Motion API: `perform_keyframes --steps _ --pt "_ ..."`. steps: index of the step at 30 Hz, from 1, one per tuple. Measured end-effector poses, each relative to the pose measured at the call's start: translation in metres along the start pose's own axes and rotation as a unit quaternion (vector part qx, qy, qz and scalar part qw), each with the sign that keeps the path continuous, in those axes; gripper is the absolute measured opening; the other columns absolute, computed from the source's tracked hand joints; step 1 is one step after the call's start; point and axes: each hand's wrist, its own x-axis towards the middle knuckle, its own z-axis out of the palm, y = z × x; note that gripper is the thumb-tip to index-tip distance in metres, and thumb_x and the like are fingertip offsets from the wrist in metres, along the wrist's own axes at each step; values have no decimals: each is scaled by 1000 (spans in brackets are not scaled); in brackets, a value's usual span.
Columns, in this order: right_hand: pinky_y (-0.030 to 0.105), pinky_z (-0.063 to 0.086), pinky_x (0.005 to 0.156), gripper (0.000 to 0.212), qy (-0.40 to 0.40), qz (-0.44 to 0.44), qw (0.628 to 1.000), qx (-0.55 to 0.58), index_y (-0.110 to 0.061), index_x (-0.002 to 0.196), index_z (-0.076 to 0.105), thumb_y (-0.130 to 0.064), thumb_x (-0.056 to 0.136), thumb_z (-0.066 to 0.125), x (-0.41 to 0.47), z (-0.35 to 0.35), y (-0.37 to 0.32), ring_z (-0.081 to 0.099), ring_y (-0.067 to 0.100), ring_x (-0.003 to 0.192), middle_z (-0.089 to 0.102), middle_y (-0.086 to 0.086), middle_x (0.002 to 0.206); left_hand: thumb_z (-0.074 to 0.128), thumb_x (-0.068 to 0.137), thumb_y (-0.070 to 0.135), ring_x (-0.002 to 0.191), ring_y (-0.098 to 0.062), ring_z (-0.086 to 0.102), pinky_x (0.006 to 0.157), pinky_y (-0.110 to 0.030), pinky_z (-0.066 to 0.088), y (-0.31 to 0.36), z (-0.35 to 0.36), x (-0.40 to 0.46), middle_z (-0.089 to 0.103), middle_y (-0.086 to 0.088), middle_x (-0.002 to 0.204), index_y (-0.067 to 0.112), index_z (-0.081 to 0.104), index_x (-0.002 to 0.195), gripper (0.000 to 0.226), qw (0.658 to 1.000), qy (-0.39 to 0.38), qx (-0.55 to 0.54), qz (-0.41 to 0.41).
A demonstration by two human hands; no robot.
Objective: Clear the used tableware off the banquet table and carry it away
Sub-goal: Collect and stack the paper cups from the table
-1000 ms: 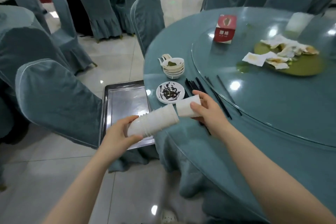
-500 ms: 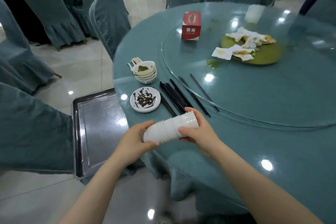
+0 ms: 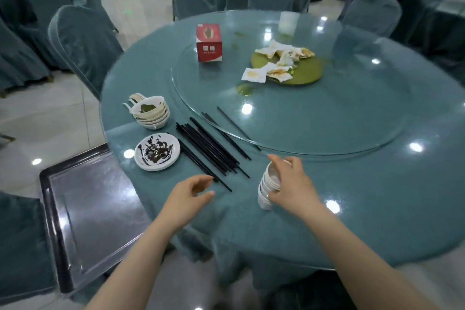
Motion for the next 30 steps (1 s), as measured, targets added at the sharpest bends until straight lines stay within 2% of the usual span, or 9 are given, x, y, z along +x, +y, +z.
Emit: perform_keyframes --steps 2,5,8,10,11,13,16,24,30 --pt "30 44 73 86 -8 -5 999 -44 -43 142 25 -24 69 67 0 5 -6 59 30 96 27 -3 137 64 88 5 100 -15 64 83 -18 46 -3 -7 -4 70 -1 102 20 65 105 22 998 41 -53 -20" --pt "33 44 77 87 -6 -6 999 -48 -41 145 21 -26 72 68 2 7 -8 57 31 105 20 -3 146 61 90 5 89 -11 63 83 -24 46 -15 -20 -14 71 -4 98 14 67 106 19 991 74 -97 -54" --pt "39 42 97 97 -18 8 998 -56 -39 148 14 -48 71 73 2 3 -5 39 29 131 15 0 153 59 91 4 86 -12 64 77 -26 47 -29 -34 -24 72 -4 95 13 66 107 19 986 82 -125 -73" --pt "46 29 111 99 2 -3 994 -106 -36 150 9 -70 71 60 3 -1 -12 25 27 140 18 3 155 57 92 4 86 -14 64 77 -29 48 -39 -45 -30 72 -3 94 16 66 104 19 983 93 -138 -78" --pt "48 24 113 95 32 -14 992 -122 -32 150 11 -73 74 51 2 -3 -18 22 27 142 22 4 154 56 92 4 85 -14 64 79 -32 48 -44 -50 -32 72 -2 93 16 66 103 19 981 100 -146 -81" --pt "47 25 113 82 109 -61 987 -97 -23 147 26 -68 81 45 -1 -6 -34 29 26 138 37 4 147 55 93 4 83 -16 64 78 -33 47 -54 -61 -37 71 -3 92 17 65 101 18 975 114 -167 -88" --pt "28 31 104 56 155 -138 978 -2 -16 132 49 -50 87 54 -9 1 -69 46 19 122 55 1 129 55 93 1 83 -19 63 75 -31 47 -67 -81 -46 70 -6 91 13 65 101 18 969 124 -193 -92" --pt "19 31 100 39 41 -167 979 106 -14 124 56 -25 88 65 -21 78 -167 50 13 116 58 -1 123 56 92 4 87 -23 65 83 -34 51 -110 -172 -85 71 -7 94 18 66 99 18 953 177 -222 -106" --pt "25 44 97 26 -106 -95 971 193 -23 113 62 -17 88 63 -17 157 -233 59 4 105 65 -11 111 50 95 1 80 -20 64 72 -25 51 -171 -233 -117 72 -9 91 10 62 104 17 921 245 -266 -145"
